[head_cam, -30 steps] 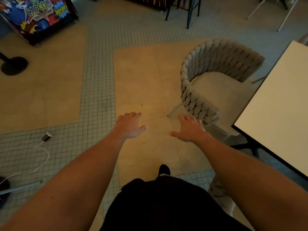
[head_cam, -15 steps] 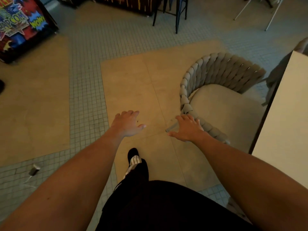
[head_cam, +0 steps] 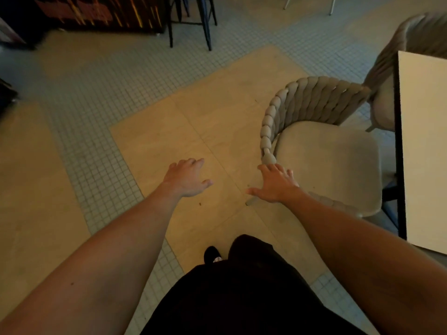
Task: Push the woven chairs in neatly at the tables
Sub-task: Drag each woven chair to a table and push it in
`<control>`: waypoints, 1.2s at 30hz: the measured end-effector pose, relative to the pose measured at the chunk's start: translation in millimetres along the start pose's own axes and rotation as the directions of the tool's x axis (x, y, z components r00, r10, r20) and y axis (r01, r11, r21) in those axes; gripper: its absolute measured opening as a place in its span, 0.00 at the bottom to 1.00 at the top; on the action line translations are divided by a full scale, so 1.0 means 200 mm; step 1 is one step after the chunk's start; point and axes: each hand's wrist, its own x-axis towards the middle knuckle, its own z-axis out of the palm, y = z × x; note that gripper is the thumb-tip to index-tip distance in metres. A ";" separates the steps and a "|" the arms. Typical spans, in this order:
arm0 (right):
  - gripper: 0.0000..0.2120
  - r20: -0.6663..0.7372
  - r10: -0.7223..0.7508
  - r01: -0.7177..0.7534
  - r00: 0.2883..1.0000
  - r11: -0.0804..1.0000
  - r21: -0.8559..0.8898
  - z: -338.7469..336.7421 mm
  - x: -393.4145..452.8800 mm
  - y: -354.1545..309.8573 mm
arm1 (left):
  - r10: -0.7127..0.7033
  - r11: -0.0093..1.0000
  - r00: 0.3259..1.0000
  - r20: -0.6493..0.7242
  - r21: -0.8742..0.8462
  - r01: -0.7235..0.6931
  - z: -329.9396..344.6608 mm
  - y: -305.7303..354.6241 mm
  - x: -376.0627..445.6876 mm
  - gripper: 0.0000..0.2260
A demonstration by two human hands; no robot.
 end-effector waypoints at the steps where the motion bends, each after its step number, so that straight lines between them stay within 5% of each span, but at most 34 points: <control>1: 0.45 -0.005 0.018 -0.018 1.000 1.000 0.009 -0.02 0.03 0.00 | 0.016 1.000 1.000 0.007 0.004 -0.016 -0.04 -0.01 0.05 0.37; 12: 0.43 -0.053 0.227 -0.215 0.972 0.959 0.183 -0.28 0.52 0.13 | 0.243 0.958 0.969 0.034 0.150 -0.245 -0.51 0.01 0.84 0.38; 23: 0.45 -0.015 0.439 -0.411 0.899 0.852 0.326 -0.44 0.70 0.33 | 0.475 0.826 0.866 0.156 0.260 -0.500 -0.79 0.33 1.47 0.40; 36: 0.47 0.172 0.730 -0.688 0.661 0.499 0.528 -0.46 0.87 0.33 | 0.765 0.377 0.529 0.368 0.409 -0.831 -1.02 0.79 2.10 0.43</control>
